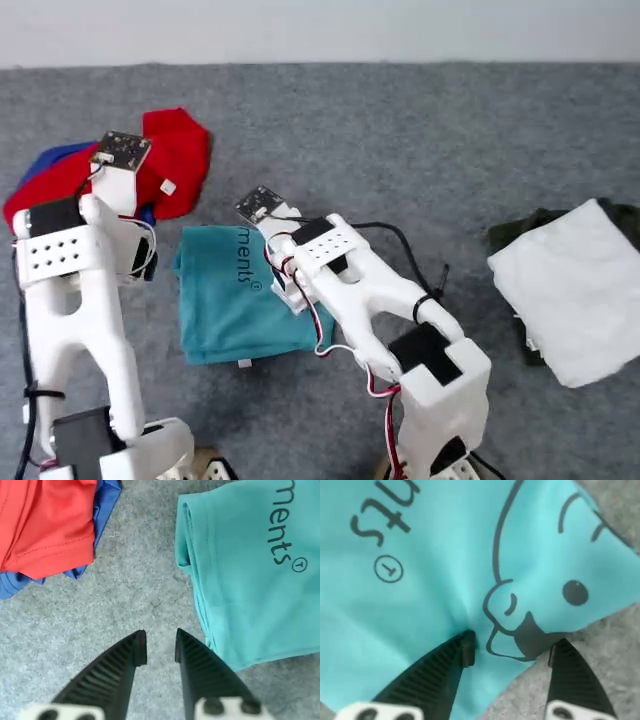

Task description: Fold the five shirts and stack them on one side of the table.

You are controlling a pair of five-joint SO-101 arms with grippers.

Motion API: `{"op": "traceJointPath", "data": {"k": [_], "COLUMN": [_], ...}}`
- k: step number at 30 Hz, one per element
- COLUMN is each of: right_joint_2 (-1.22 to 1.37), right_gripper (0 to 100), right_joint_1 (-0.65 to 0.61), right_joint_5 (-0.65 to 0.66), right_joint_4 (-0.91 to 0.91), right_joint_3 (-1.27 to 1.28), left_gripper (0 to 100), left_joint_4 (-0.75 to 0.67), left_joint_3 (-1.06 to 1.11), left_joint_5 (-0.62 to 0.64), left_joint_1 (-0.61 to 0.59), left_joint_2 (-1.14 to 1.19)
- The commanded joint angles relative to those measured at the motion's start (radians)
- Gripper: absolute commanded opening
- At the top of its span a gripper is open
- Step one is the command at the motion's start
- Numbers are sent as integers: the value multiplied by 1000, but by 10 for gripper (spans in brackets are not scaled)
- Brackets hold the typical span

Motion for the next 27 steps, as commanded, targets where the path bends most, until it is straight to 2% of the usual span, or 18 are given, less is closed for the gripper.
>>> {"op": "traceJointPath", "data": {"k": [1, 6, 11, 14, 19, 27], "right_joint_2": [38, 82, 137, 159, 156, 151], "right_gripper": [263, 230, 1, 30, 9, 9], "right_joint_1": [-1, -53, -94, -81, 19, 263], "right_joint_5": [-6, -3, 34, 66, 100, 100], "right_joint_4": [-7, 7, 39, 81, 137, 315], "right_joint_3": [-32, -77, -160, -201, -281, -477], "left_gripper": [107, 107, 107, 107, 107, 107], "left_joint_4": [-8, -9, -3, -3, -3, -3], "left_joint_3": [-28, -25, -24, -24, -24, -24], "left_joint_5": [14, 14, 14, 14, 14, 14], "left_joint_1": [-6, -6, -5, -5, -5, -5], "left_joint_2": [-20, -20, -20, -20, -20, -15]}}
